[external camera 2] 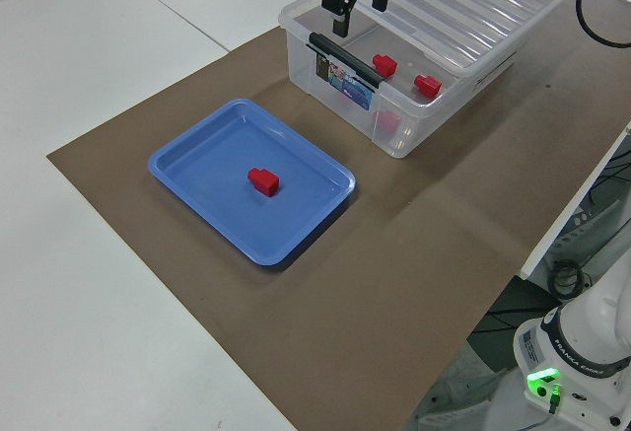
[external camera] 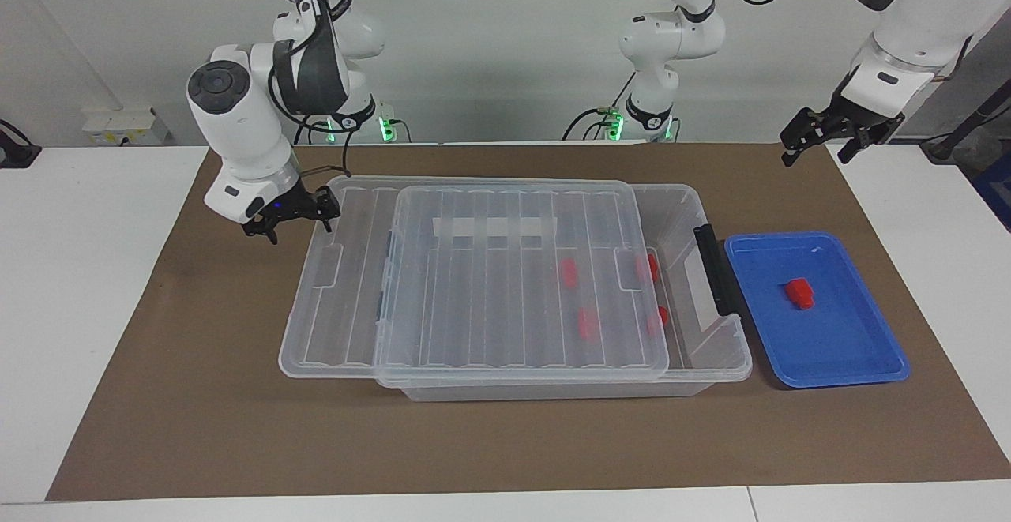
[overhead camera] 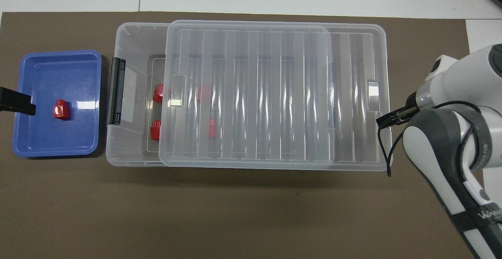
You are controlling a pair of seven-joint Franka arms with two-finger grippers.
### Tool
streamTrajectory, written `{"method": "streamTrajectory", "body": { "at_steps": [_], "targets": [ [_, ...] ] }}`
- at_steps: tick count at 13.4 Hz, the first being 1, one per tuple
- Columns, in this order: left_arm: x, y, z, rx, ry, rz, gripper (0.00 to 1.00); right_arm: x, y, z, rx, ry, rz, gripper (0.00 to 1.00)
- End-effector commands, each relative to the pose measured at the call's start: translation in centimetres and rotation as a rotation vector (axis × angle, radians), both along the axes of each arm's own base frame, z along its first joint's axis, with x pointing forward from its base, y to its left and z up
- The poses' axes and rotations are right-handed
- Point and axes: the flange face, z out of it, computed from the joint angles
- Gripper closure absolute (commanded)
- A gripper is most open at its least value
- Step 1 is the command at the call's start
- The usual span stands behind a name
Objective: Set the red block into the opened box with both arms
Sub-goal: 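Slide the clear lid away from the blue tray with the right gripper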
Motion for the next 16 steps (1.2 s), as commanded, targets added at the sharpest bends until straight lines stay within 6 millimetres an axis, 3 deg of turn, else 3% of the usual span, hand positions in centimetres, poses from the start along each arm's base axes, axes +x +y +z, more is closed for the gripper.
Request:
{"method": "streamTrajectory", "body": {
  "at_steps": [1, 5, 7, 9, 10, 13, 16],
  "targets": [
    [-0.9, 1.5, 0.0, 0.007, -0.01, 0.033, 0.0, -0.7, -2.6, 0.5, 0.0, 0.021, 0.109, 0.0],
    [-0.6, 1.8, 0.1, 0.008, -0.033, 0.038, 0.0, -0.8, -5.9, 0.6, -0.008, 0.031, 0.245, 0.0],
    [-0.5, 3.5, 0.2, 0.009, -0.046, 0.057, 0.0, -0.7, -7.3, 0.7, -0.007, 0.028, 0.282, 0.0],
    [-0.3, 5.6, -0.7, 0.014, -0.089, 0.091, 0.0, -0.7, -7.4, 0.6, -0.007, 0.029, 0.292, 0.0],
    [-0.6, 6.3, -1.9, 0.018, -0.147, 0.105, 0.0, -0.6, -7.4, 0.6, -0.008, 0.03, 0.294, 0.0],
    [-2.1, 9.6, -8.8, 0.032, -0.236, 0.151, 0.0, -0.6, -7.8, 0.7, -0.006, 0.029, 0.315, 0.0],
    [0.2, 10.1, -12.9, 0.035, -0.244, 0.15, 0.0, -0.7, -8.5, 0.7, -0.008, 0.032, 0.334, 0.0]
  ]
}}
